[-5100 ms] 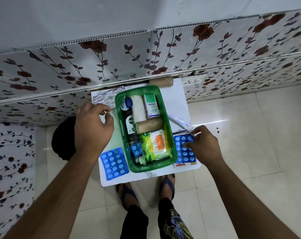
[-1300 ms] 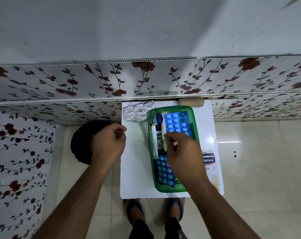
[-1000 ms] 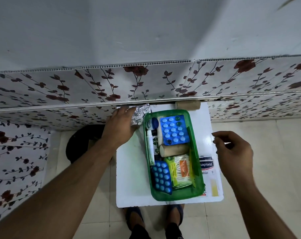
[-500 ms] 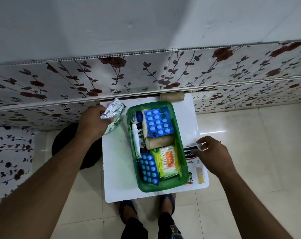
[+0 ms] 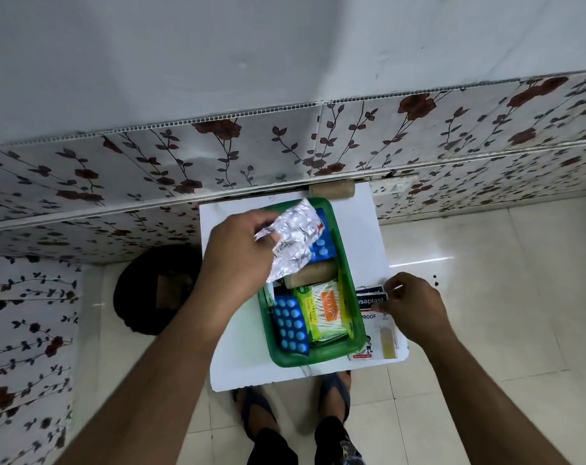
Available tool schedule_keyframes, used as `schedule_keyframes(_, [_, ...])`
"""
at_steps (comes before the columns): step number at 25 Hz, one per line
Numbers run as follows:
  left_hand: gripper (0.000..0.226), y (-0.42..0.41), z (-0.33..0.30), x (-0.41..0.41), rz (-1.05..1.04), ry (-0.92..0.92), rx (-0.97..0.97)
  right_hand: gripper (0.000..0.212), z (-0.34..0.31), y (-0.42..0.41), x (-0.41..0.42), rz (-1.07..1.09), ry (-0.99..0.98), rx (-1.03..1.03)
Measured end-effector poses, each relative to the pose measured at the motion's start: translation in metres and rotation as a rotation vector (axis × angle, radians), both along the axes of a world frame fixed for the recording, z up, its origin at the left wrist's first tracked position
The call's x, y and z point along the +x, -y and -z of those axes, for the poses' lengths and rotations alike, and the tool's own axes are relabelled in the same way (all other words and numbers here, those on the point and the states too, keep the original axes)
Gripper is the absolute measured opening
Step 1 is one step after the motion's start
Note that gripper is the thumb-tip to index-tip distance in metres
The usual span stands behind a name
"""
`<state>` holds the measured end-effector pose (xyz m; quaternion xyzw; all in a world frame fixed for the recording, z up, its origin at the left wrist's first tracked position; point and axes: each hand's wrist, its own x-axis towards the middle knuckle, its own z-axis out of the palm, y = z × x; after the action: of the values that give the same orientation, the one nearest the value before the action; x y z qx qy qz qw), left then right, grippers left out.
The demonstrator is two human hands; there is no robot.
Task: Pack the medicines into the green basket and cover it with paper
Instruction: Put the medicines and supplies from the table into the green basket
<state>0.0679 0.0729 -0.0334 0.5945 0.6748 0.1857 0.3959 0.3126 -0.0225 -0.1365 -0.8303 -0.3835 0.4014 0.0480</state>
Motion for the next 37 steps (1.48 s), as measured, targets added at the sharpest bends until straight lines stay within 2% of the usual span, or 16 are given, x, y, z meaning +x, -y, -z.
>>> schedule_keyframes(4, [0.018, -0.014, 0.03, 0.022, 0.053, -0.117, 0.036, 0.025, -0.004, 0.002, 0.006, -0.001, 0.035, 0.045])
schedule_keyframes(6, [0.019, -0.015, 0.039, 0.024, 0.174, -0.255, 0.197, 0.023, -0.004, 0.003, 0.007, -0.016, 0.058, 0.068])
schedule_keyframes(8, [0.032, -0.011, 0.044, 0.018, 0.299, -0.408, 0.334, 0.022, -0.002, 0.004, 0.008, -0.012, 0.042, 0.092])
schedule_keyframes(11, [0.05, -0.001, 0.05, 0.012, 0.471, -0.463, 0.277, 0.021, -0.003, 0.002, 0.012, 0.057, -0.043, 0.112])
schedule_keyframes(13, [0.046, 0.0, 0.056, 0.014, 0.538, -0.475, 0.232, 0.016, -0.005, 0.0, 0.015, 0.1, -0.116, 0.109])
schedule_keyframes(16, [0.043, -0.008, 0.061, 0.014, 0.53, -0.454, 0.235, 0.01, -0.016, -0.003, 0.02, 0.194, -0.204, 0.109])
schedule_keyframes(18, [0.043, -0.009, 0.056, 0.013, 0.514, -0.412, 0.24, 0.007, -0.034, -0.005, 0.024, 0.235, -0.175, 0.165])
schedule_keyframes(21, [0.033, -0.004, 0.041, 0.003, 0.361, -0.279, 0.345, 0.012, -0.077, -0.015, 0.022, 0.377, -0.209, 0.438])
schedule_keyframes(23, [0.028, 0.0, 0.035, -0.011, 0.186, -0.192, 0.396, 0.015, -0.103, -0.025, 0.002, 0.389, -0.397, 0.537])
schedule_keyframes(25, [0.026, 0.006, 0.038, -0.029, 0.042, -0.133, 0.412, 0.016, -0.112, -0.032, -0.03, 0.238, -0.499, 0.455])
schedule_keyframes(26, [0.026, 0.009, 0.042, -0.038, -0.009, -0.121, 0.401, 0.016, -0.107, -0.034, -0.045, 0.114, -0.437, 0.399])
schedule_keyframes(29, [0.028, 0.023, 0.055, -0.058, -0.088, -0.145, 0.306, 0.013, -0.082, -0.035, -0.073, -0.402, 0.021, 0.291])
schedule_keyframes(30, [0.028, 0.028, 0.058, -0.063, -0.097, -0.155, 0.281, 0.016, -0.078, -0.034, -0.075, -0.513, 0.158, 0.291])
schedule_keyframes(32, [0.029, 0.036, 0.065, -0.071, -0.115, -0.157, 0.245, 0.021, -0.075, -0.031, -0.077, -0.586, 0.323, 0.394])
schedule_keyframes(34, [0.029, 0.04, 0.071, -0.075, -0.131, -0.146, 0.225, 0.029, -0.067, -0.025, -0.078, -0.655, 0.395, 0.502])
schedule_keyframes(37, [0.027, 0.041, 0.075, -0.072, -0.151, -0.111, 0.188, 0.046, -0.055, -0.017, -0.085, -0.847, 0.415, 0.458])
